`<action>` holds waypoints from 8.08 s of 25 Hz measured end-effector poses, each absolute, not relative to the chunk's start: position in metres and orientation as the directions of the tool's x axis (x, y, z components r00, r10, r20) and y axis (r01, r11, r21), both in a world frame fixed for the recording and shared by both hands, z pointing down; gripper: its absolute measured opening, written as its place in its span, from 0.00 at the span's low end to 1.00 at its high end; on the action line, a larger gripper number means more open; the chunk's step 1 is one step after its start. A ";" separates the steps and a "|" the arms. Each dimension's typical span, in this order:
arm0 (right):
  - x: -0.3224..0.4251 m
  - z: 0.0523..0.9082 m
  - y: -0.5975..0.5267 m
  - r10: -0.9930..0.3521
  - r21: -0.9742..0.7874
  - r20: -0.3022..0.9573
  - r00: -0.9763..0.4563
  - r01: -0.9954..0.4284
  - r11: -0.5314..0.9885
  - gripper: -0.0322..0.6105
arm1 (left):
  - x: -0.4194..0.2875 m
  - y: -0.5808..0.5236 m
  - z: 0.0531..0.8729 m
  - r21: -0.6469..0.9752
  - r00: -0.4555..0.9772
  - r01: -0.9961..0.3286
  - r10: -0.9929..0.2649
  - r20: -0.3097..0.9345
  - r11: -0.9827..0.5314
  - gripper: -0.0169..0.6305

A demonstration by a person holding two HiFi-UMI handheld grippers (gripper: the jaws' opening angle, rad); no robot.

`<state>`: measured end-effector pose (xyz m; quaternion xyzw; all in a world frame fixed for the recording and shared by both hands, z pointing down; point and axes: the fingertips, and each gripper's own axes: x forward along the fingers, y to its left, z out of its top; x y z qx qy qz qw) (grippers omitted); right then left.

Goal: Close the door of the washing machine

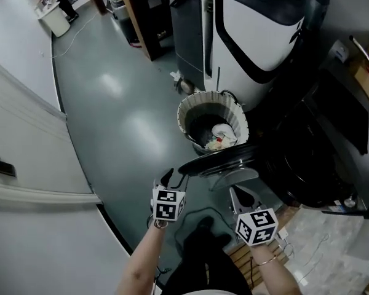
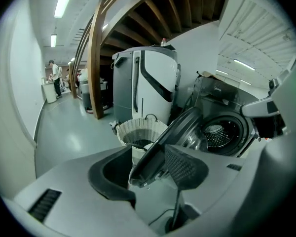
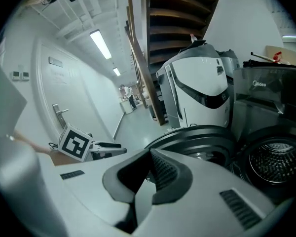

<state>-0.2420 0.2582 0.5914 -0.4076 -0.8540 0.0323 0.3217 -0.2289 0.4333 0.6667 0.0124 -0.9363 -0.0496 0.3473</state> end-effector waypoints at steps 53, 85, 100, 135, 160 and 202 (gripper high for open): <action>-0.198 0.625 0.058 0.470 -0.290 0.615 -0.633 0.373 0.881 0.06 | -0.142 0.194 0.769 0.141 -0.331 -0.564 -0.379 0.864 0.814 0.27; -0.075 0.652 -0.255 0.013 -0.320 0.649 -0.761 -0.257 0.912 0.06 | -0.126 -0.187 0.766 0.286 -0.044 -0.797 -0.523 0.851 0.532 0.31; -0.072 0.659 -0.317 -0.068 -0.332 0.650 -0.757 -0.363 0.870 0.06 | -0.160 -0.278 0.765 0.278 -0.018 -0.835 -0.529 0.848 0.475 0.35; -0.118 0.694 -0.361 -0.047 -0.347 0.677 -0.734 -0.375 0.860 0.06 | -0.309 -0.385 0.754 0.361 -0.180 -0.703 -0.644 0.743 0.613 0.40; -0.102 0.668 -0.358 -0.069 -0.348 0.643 -0.763 -0.372 0.861 0.06 | -0.283 -0.367 0.726 0.274 -0.271 -0.747 -0.655 0.705 0.605 0.38; -0.084 0.523 -0.275 -0.020 -0.327 0.481 -0.877 -0.201 0.923 0.06 | -0.183 -0.118 0.528 0.180 -0.513 -0.726 -0.696 0.502 0.664 0.09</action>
